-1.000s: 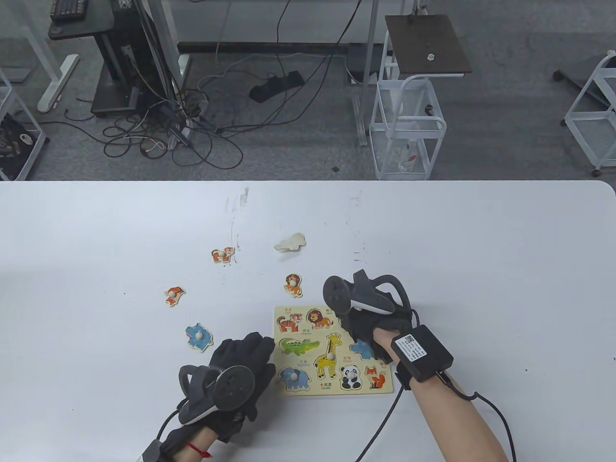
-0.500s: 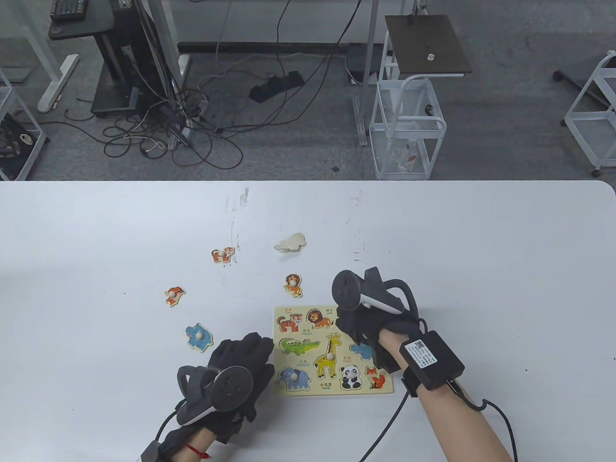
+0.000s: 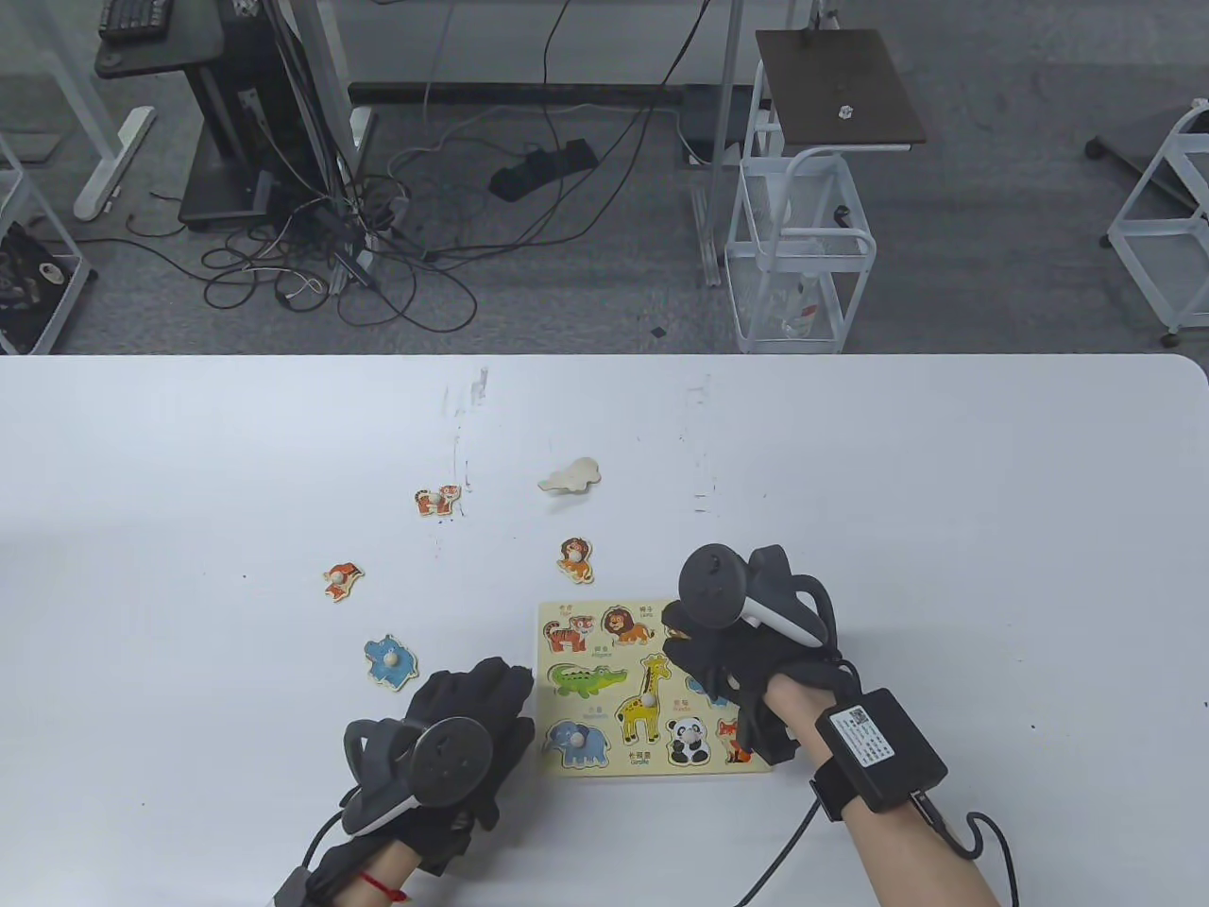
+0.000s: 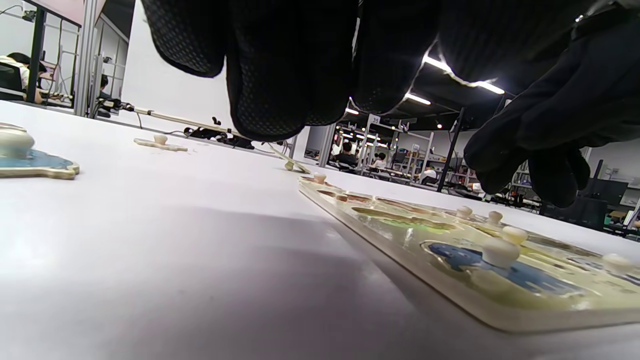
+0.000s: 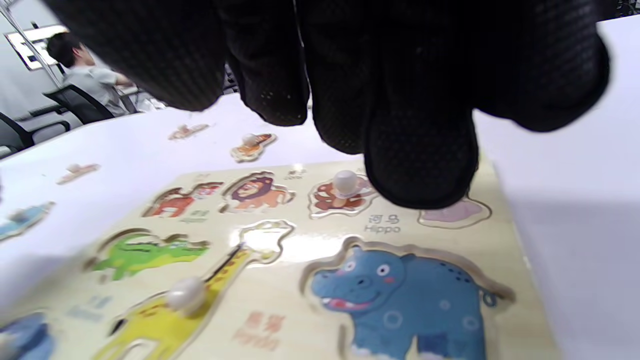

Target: Fit puzzle pieces into frame

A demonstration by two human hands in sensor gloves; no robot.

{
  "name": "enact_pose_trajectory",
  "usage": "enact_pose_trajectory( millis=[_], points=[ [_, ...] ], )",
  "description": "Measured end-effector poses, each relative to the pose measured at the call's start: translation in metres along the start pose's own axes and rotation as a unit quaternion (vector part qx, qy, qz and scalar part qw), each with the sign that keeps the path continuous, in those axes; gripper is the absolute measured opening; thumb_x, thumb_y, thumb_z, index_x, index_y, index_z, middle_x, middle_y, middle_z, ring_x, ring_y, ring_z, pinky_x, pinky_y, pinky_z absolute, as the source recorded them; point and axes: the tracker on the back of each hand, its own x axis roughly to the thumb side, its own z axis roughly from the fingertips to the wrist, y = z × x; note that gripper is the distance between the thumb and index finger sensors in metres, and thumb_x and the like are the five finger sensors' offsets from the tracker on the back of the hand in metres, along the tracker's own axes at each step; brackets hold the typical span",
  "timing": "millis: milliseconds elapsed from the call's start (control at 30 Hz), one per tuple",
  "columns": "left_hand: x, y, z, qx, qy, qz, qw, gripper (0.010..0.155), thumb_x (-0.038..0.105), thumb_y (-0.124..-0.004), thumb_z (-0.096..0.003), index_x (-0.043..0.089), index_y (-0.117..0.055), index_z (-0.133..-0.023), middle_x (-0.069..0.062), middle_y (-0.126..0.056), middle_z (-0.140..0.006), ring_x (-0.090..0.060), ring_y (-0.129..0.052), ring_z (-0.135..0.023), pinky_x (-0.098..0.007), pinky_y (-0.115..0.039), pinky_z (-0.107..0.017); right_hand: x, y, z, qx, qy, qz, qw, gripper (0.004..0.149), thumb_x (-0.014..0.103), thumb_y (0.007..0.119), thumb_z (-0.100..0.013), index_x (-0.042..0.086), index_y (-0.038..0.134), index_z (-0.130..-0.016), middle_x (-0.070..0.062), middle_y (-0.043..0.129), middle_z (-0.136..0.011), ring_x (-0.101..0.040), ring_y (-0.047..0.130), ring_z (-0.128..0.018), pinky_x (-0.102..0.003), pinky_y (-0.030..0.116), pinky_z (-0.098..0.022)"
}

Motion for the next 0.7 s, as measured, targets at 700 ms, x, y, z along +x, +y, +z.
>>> enact_pose_trajectory(
  millis=[700],
  points=[
    [0.0,-0.015,-0.003,-0.032,0.016,-0.013,0.999,0.056,0.053,-0.075,-0.0452,0.03,-0.079,-0.097,-0.008,-0.084,-0.102,-0.03,-0.096,-0.087,-0.051,-0.068,-0.074,-0.021,0.022,0.141,-0.262,-0.063,-0.06,0.961,0.067,0.056,0.079,-0.038,0.024,0.074,-0.097,-0.012,0.076,-0.098,-0.048,0.088,-0.081,-0.065,0.072,-0.055]
  ],
)
